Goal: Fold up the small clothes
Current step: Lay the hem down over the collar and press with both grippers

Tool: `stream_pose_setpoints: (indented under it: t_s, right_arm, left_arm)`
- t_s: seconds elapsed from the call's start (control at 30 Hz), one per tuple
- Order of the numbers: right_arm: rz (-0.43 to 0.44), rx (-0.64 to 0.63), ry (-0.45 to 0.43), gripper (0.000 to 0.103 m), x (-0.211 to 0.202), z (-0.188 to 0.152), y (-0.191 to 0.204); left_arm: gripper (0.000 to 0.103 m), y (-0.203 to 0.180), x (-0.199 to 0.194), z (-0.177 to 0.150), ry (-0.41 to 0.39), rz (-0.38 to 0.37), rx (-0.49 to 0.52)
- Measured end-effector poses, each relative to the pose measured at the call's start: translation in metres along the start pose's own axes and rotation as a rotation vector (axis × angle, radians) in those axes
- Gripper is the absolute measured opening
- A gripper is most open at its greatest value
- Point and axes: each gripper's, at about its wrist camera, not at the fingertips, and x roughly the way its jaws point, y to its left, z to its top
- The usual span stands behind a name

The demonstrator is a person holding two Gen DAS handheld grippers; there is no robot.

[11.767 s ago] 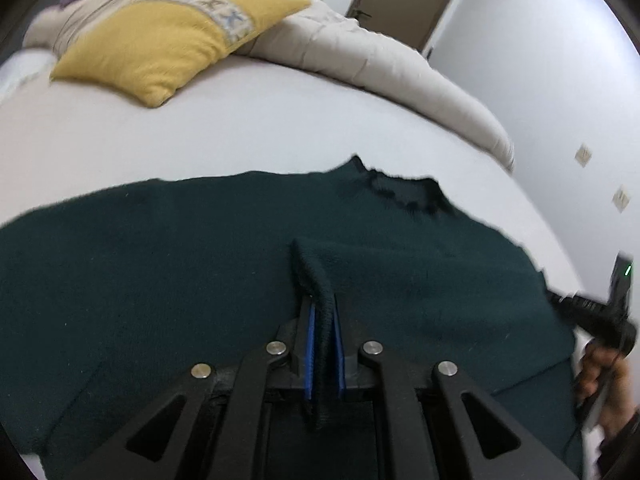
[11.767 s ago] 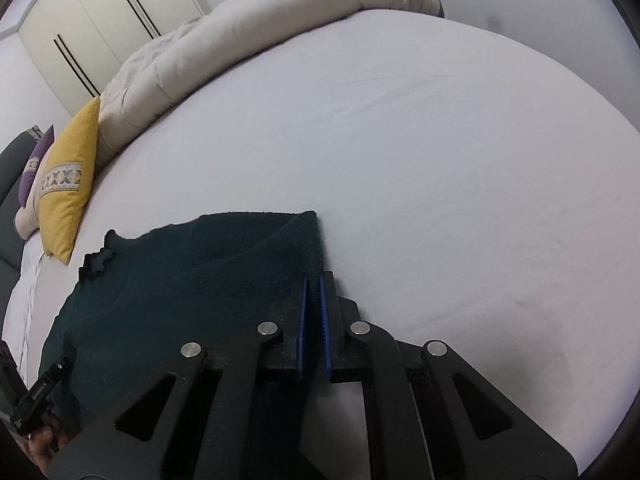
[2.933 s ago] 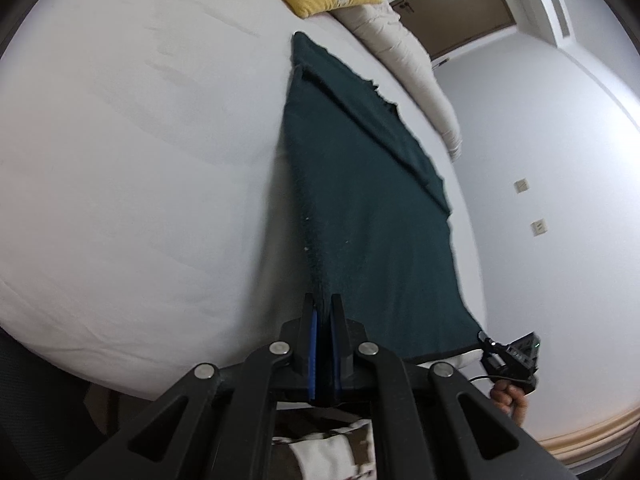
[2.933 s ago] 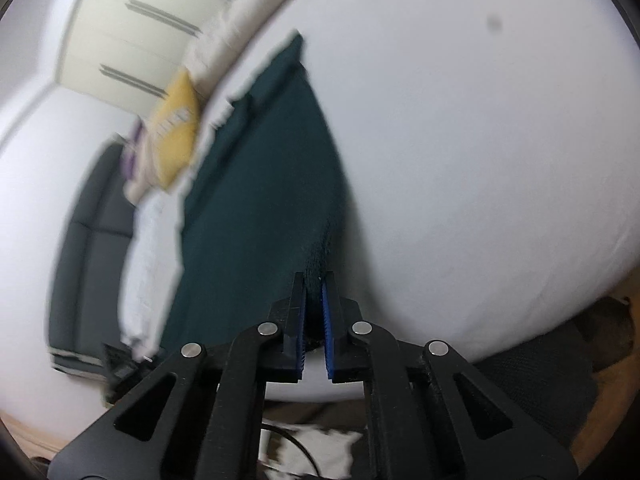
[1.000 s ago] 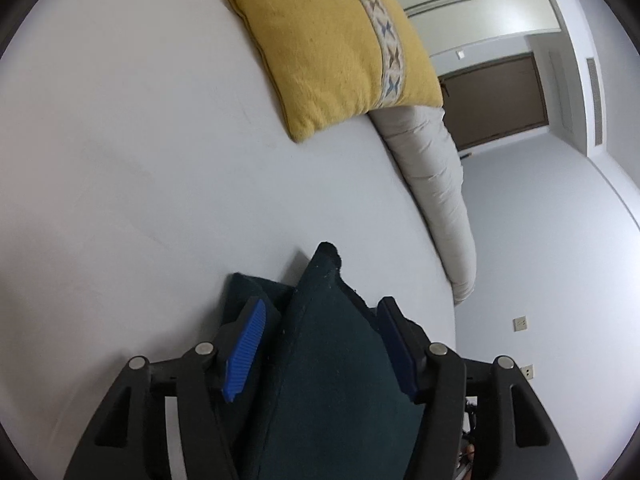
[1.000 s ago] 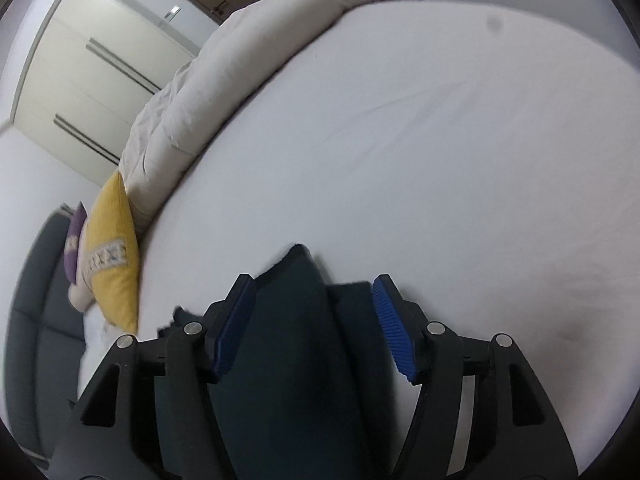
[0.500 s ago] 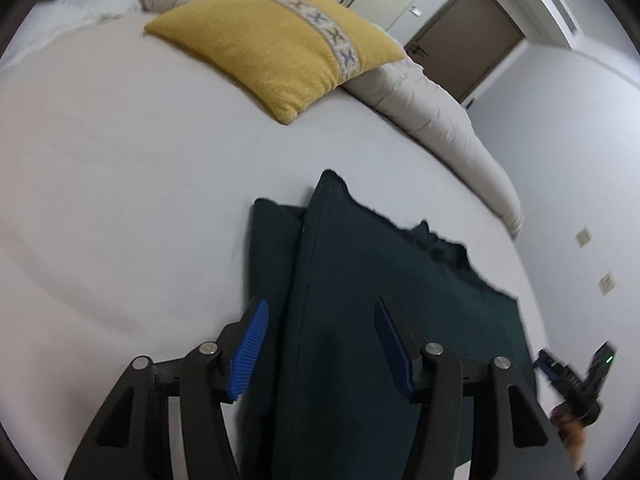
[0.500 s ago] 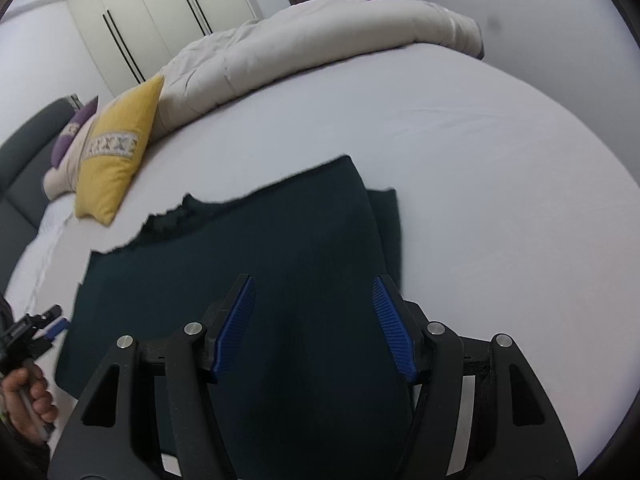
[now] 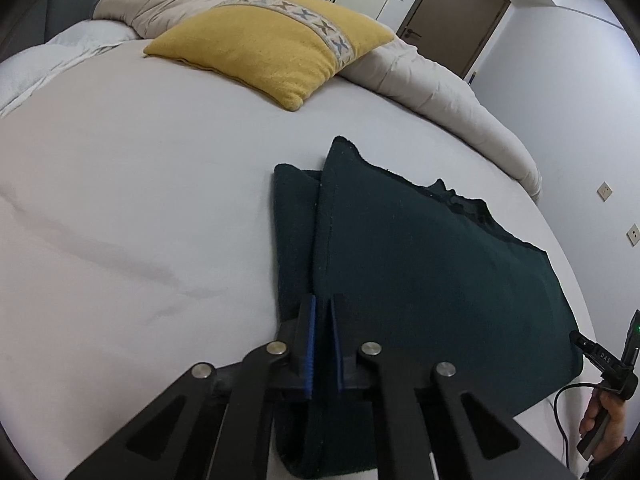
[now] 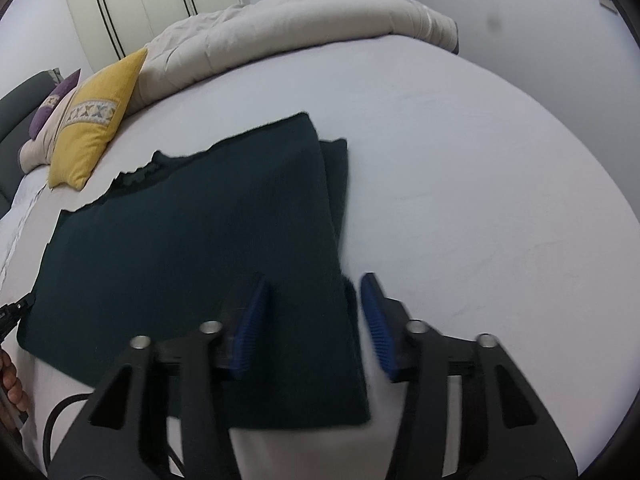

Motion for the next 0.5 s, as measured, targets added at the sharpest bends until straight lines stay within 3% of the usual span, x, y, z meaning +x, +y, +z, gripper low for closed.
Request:
stream_pose_setpoints:
  t_s: [0.2,0.5]
  right_arm:
    - [-0.026,-0.054,-0.008,0.007,-0.008,-0.006,0.007]
    - [-0.015,-0.033,-0.011,0.005,-0.019,-0.007,-0.001]
  left_arm:
    - [0.007,-0.003,-0.006,-0.005,-0.019,0.018,0.021]
    - [0.007,0.002,-0.014,-0.015,-0.012,0.011,0.006]
